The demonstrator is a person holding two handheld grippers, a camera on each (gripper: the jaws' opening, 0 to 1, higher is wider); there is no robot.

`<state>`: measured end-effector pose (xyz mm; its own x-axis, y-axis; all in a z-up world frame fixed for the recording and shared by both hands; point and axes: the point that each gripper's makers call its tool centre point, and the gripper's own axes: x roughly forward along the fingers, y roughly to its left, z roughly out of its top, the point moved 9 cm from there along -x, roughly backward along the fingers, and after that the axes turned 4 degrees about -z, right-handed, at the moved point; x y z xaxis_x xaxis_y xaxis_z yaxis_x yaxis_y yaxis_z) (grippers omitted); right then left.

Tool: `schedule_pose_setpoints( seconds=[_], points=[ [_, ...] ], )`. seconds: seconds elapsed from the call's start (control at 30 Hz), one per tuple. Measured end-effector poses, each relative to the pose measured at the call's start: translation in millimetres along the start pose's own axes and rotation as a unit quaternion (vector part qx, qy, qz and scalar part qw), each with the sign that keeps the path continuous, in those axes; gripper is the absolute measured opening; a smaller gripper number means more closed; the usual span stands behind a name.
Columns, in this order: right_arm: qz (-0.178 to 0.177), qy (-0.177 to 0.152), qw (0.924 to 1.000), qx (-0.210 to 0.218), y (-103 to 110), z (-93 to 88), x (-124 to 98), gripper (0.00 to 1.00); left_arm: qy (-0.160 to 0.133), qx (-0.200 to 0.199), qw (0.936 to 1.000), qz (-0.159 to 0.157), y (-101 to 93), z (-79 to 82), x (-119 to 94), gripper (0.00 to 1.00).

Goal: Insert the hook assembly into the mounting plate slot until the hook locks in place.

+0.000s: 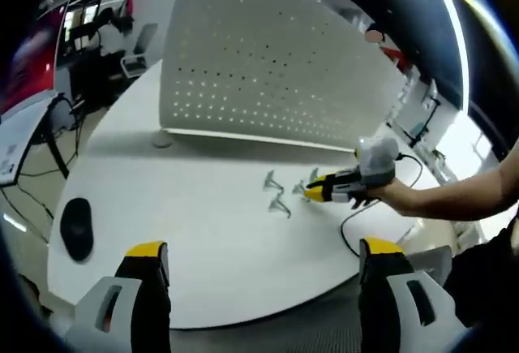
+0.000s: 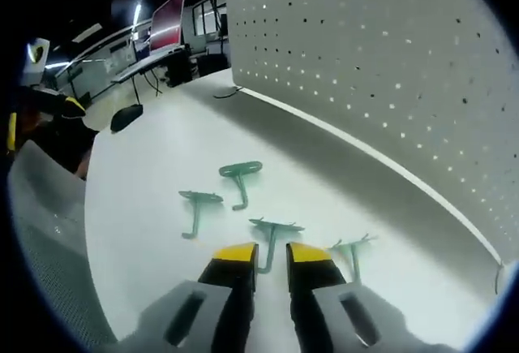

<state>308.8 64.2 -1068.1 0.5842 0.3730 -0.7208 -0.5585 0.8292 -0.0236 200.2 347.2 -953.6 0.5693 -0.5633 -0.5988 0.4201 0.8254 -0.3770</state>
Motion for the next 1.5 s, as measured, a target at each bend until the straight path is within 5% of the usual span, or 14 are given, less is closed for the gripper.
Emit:
schedule_pose_setpoints(
  seconds=[0.57,0.73,1.07,1.5],
  points=[
    [-0.019,0.003,0.9998,-0.009,1.2,-1.1,-0.9,0.01,-0.01,-0.012,0.9998,0.009,0.4,-1.5,-2.7,0.99],
    [-0.033,-0.012,0.9983,0.046,-1.6,1.3,-6.1,0.0,-0.013,-0.008,0.9999,0.006,-2.8,0.6,-3.3,0.99],
    [-0.04,-0.05,0.9955,0.071,-14.2,24.5,-26.4,0.0,-0.017,0.002,0.9999,0.0,-7.1,7.2,-2.9,0.99],
    [-0.02,-0.107,0.9825,0.151,-21.9,59.2,-55.2,0.0,-0.028,0.025,0.9992,-0.011,-10.4,21.9,-2.4,0.99]
  ],
)
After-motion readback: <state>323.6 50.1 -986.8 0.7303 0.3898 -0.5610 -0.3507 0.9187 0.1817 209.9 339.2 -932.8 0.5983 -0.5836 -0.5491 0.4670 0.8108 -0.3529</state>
